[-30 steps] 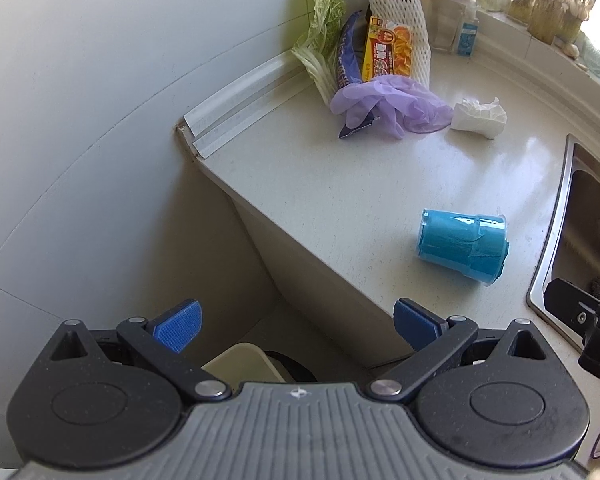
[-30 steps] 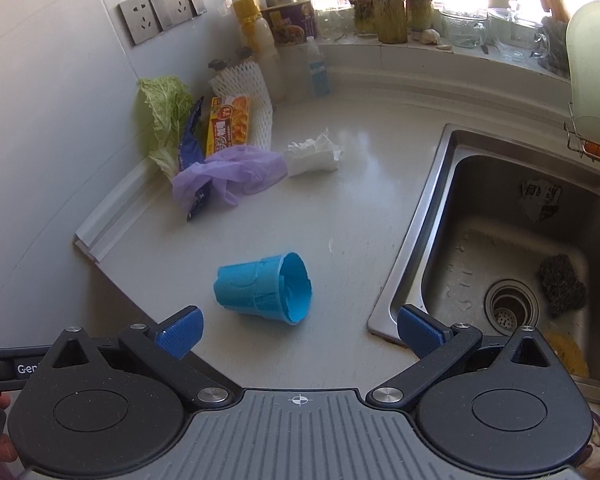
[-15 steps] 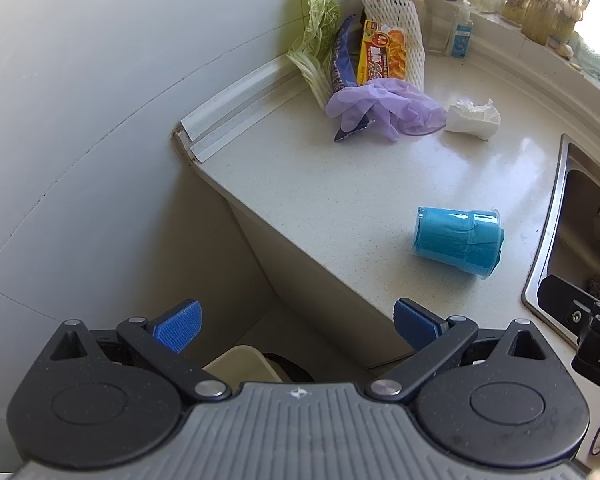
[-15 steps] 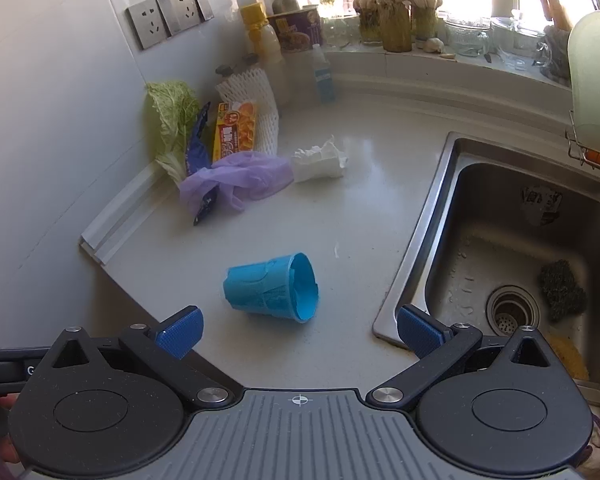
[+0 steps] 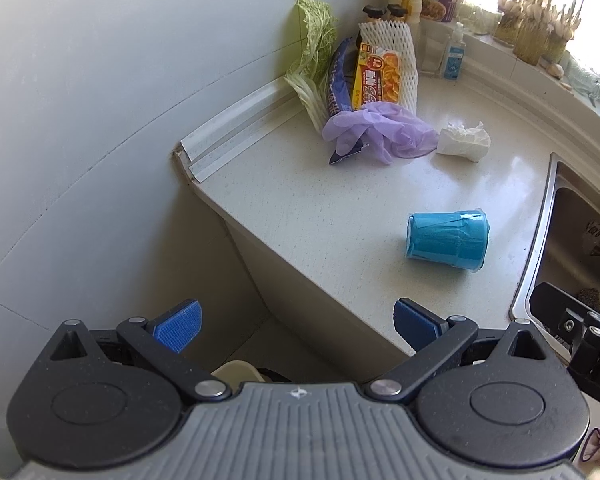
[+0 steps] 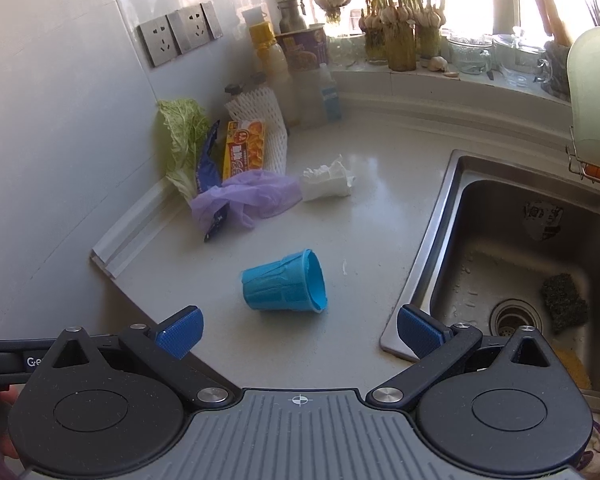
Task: Collect trash
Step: 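Move both tools toward the blue cup and purple glove on the counter, then grasp the blue cup with the right tool while the left tool grasps the purple glove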
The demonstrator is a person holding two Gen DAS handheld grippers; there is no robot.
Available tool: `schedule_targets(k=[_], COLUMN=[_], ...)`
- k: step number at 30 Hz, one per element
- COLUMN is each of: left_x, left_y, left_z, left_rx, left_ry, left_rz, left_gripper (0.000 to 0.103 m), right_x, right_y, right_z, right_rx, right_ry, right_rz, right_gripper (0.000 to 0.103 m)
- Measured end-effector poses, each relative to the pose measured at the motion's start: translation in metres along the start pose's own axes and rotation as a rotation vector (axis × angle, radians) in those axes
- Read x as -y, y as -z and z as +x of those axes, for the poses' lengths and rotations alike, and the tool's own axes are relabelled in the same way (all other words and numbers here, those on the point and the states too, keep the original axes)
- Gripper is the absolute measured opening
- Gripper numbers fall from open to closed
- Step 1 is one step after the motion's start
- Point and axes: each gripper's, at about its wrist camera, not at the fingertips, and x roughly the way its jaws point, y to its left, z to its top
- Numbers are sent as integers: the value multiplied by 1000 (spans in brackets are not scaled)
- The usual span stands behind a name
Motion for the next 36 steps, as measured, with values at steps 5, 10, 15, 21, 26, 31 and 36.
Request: schedule_targets(k=[5, 10, 15, 21, 26, 31, 36], left_x=[-1, -2, -3, -4, -4, -3, 0], left_y=[-2, -3, -4, -8, -13, -17, -24], left_z=[-2, -4, -4, -3, 0, 4, 13], left_rx=[8, 18, 23, 25, 28, 28, 21], left_ry=[11, 13, 14, 14, 13, 16, 19], left_rz=[-3, -6, -7, -8, -7, -6, -1], left_gripper=[102, 102, 102, 102, 102, 102, 102], right_x=[-2, -4, -6, -7, -9, -8, -7], right_y=[0, -1, -3, -8, -14, -20, -25], right_z=[-1, -2, -1, 2, 7, 13, 23], right_rx=[10, 19, 28, 40, 52, 69, 79], right_ry=[0, -6, -8, -11, -15, -18, -27], right_rz=[-3, -9, -18, -25, -27, -31, -40], right_gripper=[103, 103, 103, 103, 103, 103, 103])
